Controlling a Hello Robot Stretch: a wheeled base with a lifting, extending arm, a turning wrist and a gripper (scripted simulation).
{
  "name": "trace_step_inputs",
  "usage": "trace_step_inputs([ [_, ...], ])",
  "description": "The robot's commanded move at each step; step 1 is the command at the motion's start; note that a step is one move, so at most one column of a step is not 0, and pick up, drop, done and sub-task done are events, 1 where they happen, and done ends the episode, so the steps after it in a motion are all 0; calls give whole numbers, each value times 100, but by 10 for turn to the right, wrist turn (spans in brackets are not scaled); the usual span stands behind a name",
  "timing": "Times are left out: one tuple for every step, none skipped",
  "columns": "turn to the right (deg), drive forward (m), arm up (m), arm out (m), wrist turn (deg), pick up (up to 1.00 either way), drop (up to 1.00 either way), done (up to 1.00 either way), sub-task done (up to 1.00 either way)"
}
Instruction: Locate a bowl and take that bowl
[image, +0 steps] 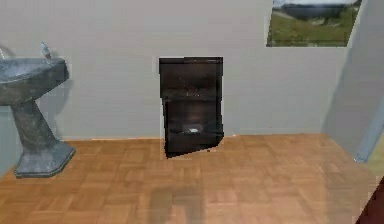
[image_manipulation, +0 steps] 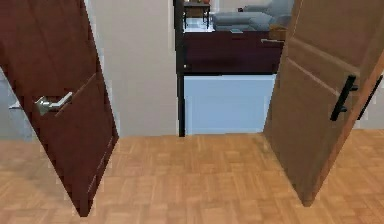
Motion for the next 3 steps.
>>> trace_step_inputs([
  [180,0,0,0,0,0,0,0,0],
  [0,100,0,0,0,0,0,0,0],
  [120,0,0,0,0,0,0,0,0],
])
